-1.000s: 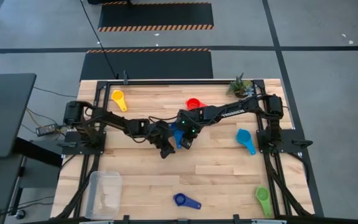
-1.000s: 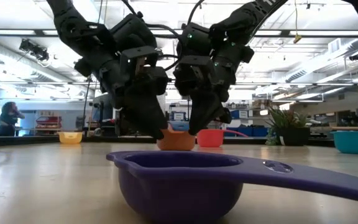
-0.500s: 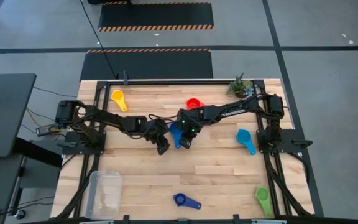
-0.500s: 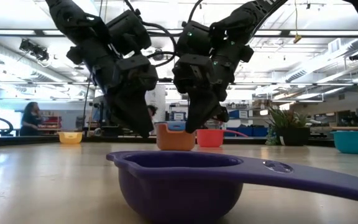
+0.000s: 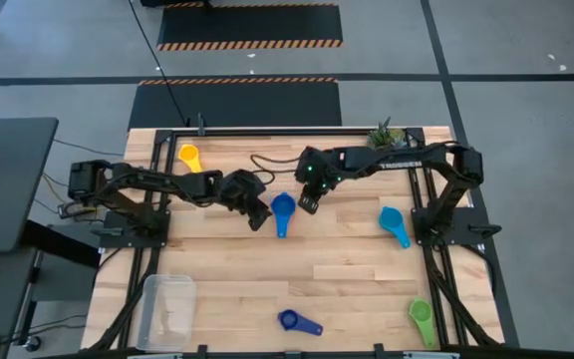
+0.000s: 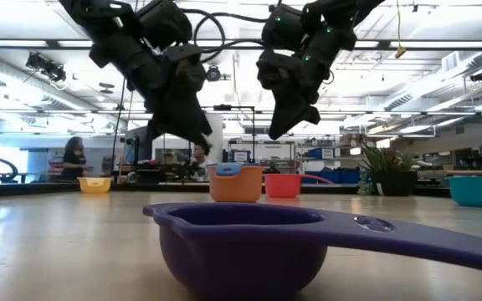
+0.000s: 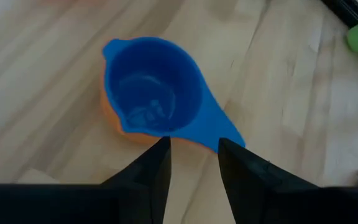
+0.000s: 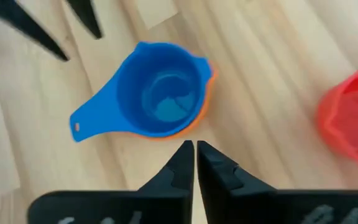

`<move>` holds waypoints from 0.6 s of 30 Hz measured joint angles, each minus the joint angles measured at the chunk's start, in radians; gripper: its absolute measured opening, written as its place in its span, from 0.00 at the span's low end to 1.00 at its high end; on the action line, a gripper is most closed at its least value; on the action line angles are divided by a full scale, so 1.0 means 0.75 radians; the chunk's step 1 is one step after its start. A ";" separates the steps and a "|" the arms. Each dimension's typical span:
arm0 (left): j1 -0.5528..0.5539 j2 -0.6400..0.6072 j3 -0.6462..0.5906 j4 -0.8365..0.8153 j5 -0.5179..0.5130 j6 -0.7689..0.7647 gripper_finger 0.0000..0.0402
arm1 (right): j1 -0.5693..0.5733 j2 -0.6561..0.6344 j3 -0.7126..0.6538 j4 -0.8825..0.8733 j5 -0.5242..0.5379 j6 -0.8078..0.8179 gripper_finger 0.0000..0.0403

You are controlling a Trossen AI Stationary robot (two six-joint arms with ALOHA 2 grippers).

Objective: Nest measuring cups in basket
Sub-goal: Stack the red measuring cup on top of the blue measuring cup

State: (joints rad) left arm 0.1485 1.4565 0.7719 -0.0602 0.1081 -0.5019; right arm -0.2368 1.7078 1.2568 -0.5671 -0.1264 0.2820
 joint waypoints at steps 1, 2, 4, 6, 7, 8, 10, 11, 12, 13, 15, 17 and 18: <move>0.002 -0.011 0.000 0.004 0.001 0.002 0.35 | -0.016 -0.001 0.000 0.001 -0.010 -0.020 0.09; 0.004 -0.028 0.002 0.006 0.000 0.003 0.35 | -0.033 -0.001 0.000 0.006 -0.019 -0.048 0.11; 0.008 -0.050 0.001 -0.007 0.001 0.004 0.35 | -0.062 0.003 0.000 0.008 -0.027 -0.106 0.14; 0.008 -0.074 0.000 -0.033 0.001 0.003 0.35 | -0.087 0.012 0.001 0.020 -0.020 -0.162 0.18; 0.008 -0.084 -0.001 -0.037 0.001 0.003 0.35 | -0.097 0.013 -0.001 0.008 -0.003 -0.181 0.21; 0.008 -0.087 0.003 -0.018 0.001 0.003 0.35 | -0.105 0.017 0.000 0.007 0.018 -0.203 0.23; 0.008 -0.101 0.002 -0.049 0.001 0.002 0.35 | -0.119 0.025 0.000 0.022 0.066 -0.262 0.28; 0.008 -0.104 0.002 -0.043 0.001 0.000 0.35 | -0.128 0.030 0.000 0.014 0.091 -0.298 0.31; 0.008 -0.109 0.002 -0.053 0.001 -0.004 0.35 | -0.134 0.035 0.000 0.017 0.115 -0.326 0.33; 0.008 -0.112 0.002 -0.057 0.001 -0.004 0.35 | -0.139 0.038 0.000 0.015 0.131 -0.341 0.35; 0.008 -0.113 0.002 -0.059 0.001 -0.011 0.35 | -0.157 0.054 0.001 0.021 0.136 -0.343 0.38; 0.008 -0.112 0.002 -0.062 0.002 -0.014 0.35 | -0.177 0.071 -0.001 0.000 0.126 -0.337 0.40; 0.008 -0.112 0.002 -0.061 0.002 -0.014 0.35 | -0.187 0.083 0.001 0.008 0.122 -0.344 0.40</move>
State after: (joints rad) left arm 0.1543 1.3724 0.7731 -0.1063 0.1093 -0.5121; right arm -0.3768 1.7700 1.2573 -0.5613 -0.0346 0.0244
